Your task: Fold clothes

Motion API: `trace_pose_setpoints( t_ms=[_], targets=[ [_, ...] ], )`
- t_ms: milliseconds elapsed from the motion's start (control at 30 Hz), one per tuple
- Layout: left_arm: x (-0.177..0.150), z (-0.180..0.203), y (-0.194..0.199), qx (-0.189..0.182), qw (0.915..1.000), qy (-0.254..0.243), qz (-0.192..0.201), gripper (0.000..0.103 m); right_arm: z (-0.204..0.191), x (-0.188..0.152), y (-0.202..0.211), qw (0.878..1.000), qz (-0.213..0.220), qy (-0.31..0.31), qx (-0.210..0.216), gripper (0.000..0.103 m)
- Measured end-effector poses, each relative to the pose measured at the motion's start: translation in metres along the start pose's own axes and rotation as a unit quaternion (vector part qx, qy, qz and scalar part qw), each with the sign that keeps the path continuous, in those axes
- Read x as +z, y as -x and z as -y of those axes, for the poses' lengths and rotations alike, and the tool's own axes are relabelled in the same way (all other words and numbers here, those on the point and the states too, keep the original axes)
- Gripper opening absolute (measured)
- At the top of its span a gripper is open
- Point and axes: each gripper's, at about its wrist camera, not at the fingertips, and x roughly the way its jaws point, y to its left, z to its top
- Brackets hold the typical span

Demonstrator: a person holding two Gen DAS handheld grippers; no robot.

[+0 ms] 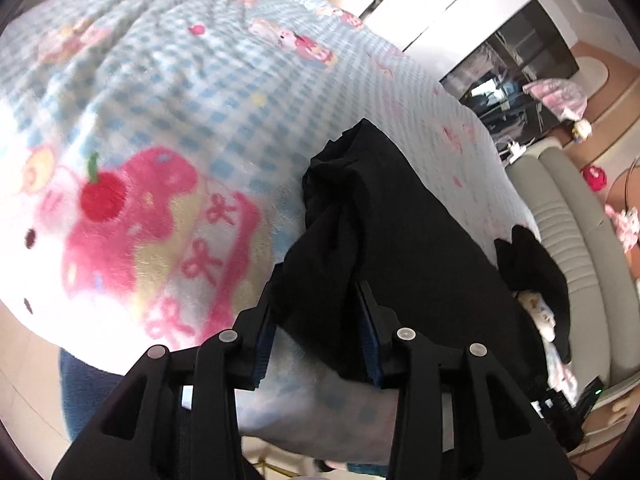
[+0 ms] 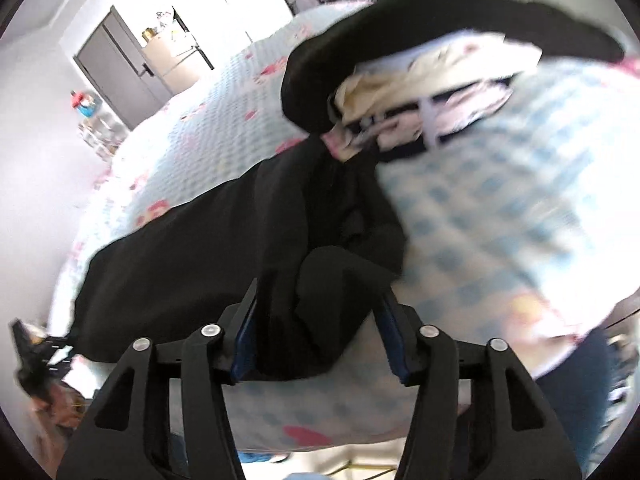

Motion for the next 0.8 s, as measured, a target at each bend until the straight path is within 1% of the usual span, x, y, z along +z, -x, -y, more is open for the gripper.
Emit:
trace_pose_setpoints(
  t_ms=[33, 67, 133, 167, 300, 333, 400, 433, 467, 533, 567, 633, 667, 700, 733, 767, 800],
  targets=[
    [-0.001, 0.001, 0.003, 0.005, 1.0000, -0.006, -0.001, 0.045, -0.004, 0.008, 0.007, 1.000, 0.009, 0.003, -0.013, 0.058],
    [0.000, 0.001, 0.005, 0.010, 0.9999, -0.010, -0.005, 0.046, -0.007, 0.010, 0.016, 1.000, 0.017, 0.005, -0.026, 0.059],
    [0.004, 0.002, 0.010, 0.019, 0.9996, -0.016, -0.009, 0.046, 0.002, 0.020, 0.023, 0.998, 0.036, 0.000, -0.044, 0.059],
    [0.005, 0.001, 0.013, 0.021, 0.9996, -0.019, -0.006, 0.046, 0.006, 0.019, 0.031, 0.998, 0.045, -0.008, -0.046, 0.059],
    [0.001, 0.004, 0.028, 0.002, 1.0000, 0.002, 0.009, 0.046, 0.025, 0.023, 0.069, 0.997, 0.064, 0.025, -0.017, 0.059],
    [-0.002, 0.013, 0.031, 0.000, 0.9998, -0.007, 0.017, 0.046, 0.030, 0.024, 0.079, 0.997, 0.068, 0.034, -0.010, 0.059],
    [-0.005, 0.036, 0.033, 0.000, 0.9986, -0.043, 0.029, 0.057, 0.016, 0.026, 0.082, 0.995, 0.071, 0.070, 0.000, 0.059],
    [-0.006, 0.047, 0.033, 0.000, 0.9975, -0.061, 0.036, 0.065, 0.009, 0.028, 0.079, 0.995, 0.062, 0.079, 0.012, 0.060],
    [-0.009, 0.058, 0.033, 0.004, 0.9960, -0.079, 0.041, 0.068, 0.003, 0.029, 0.074, 0.995, 0.050, 0.083, 0.028, 0.061],
    [-0.013, 0.082, 0.030, 0.020, 0.9921, -0.114, 0.050, 0.069, -0.015, 0.030, 0.064, 0.993, 0.022, 0.094, 0.061, 0.063],
    [-0.016, 0.094, 0.032, 0.029, 0.9891, -0.130, 0.063, 0.069, -0.028, 0.028, 0.059, 0.991, 0.012, 0.105, 0.076, 0.063],
    [-0.023, 0.114, 0.042, 0.048, 0.9813, -0.158, 0.098, 0.069, -0.053, 0.023, 0.052, 0.986, -0.001, 0.141, 0.086, 0.065],
    [-0.026, 0.120, 0.045, 0.045, 0.9793, -0.167, 0.105, 0.071, -0.062, 0.020, 0.050, 0.983, -0.007, 0.160, 0.087, 0.065],
    [-0.028, 0.124, 0.046, 0.036, 0.9784, -0.173, 0.107, 0.072, -0.073, 0.018, 0.046, 0.980, -0.012, 0.174, 0.093, 0.067],
    [-0.030, 0.129, 0.047, 0.026, 0.9774, -0.180, 0.109, 0.073, -0.083, 0.016, 0.041, 0.977, -0.016, 0.187, 0.101, 0.072],
    [-0.031, 0.130, 0.045, 0.024, 0.9778, -0.180, 0.105, 0.074, -0.092, 0.014, 0.035, 0.975, -0.019, 0.195, 0.109, 0.073],
    [-0.029, 0.125, 0.041, 0.032, 0.9800, -0.172, 0.095, 0.074, -0.102, 0.014, 0.024, 0.973, -0.023, 0.199, 0.113, 0.074]
  ],
)
